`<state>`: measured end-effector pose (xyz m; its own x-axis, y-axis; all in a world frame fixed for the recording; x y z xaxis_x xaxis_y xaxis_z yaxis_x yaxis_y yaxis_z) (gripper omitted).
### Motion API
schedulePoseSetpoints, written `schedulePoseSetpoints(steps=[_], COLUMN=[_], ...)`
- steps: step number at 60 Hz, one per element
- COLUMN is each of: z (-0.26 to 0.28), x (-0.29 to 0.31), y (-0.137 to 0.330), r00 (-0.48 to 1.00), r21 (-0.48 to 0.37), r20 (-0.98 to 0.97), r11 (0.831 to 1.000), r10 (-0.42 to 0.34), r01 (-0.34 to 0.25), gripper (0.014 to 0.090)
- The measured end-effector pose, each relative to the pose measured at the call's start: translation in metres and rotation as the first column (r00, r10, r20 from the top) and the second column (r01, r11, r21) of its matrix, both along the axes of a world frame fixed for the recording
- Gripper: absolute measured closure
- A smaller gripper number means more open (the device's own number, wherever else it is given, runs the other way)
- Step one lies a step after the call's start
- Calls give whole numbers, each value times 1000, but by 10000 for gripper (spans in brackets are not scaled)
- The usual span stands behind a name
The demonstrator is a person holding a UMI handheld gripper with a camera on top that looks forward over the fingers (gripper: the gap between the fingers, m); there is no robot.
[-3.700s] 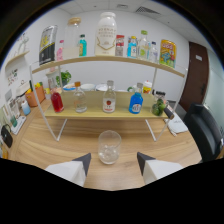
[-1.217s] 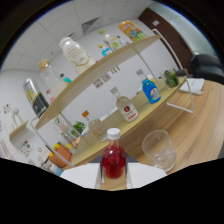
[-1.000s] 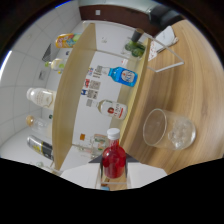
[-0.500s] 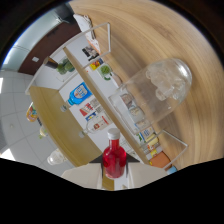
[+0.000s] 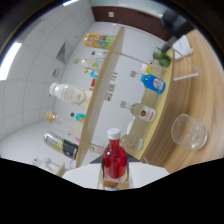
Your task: Make me a cup of Vodka Sunrise.
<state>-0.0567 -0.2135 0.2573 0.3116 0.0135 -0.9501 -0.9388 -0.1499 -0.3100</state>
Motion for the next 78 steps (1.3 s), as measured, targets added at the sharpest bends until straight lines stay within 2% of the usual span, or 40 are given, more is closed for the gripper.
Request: schedulePoseSetpoints(steps=[4, 9, 15, 20, 27, 37, 42, 47, 52, 73, 78], z=[3, -13, -60, -105, -162, -216, -229, -228, -238, -240, -241], x=[-18, -42, -73, -92, -106, -114, -117, -120, -124, -130, -132], y=[-2, 2, 8, 12, 17, 20, 20, 24, 21, 8, 1], r00=[961, 839, 647, 506, 392, 351, 351, 350, 346, 323, 329], r21=[18, 13, -46, -129, -218, -324, -360, -361, -409, -418, -433], r20=[276, 545, 759, 850, 893, 884, 873, 873, 853, 855, 842], r11=[1000, 1000, 998, 989, 975, 946, 933, 933, 912, 908, 899], r10=[0, 16, 69, 146, 219, 308, 340, 341, 390, 407, 429], r01=[-5, -27, -52, -68, -47, -15, -7, -9, -18, -37, -63], gripper=[709, 710, 712, 711, 710, 711, 711, 712, 711, 688, 588])
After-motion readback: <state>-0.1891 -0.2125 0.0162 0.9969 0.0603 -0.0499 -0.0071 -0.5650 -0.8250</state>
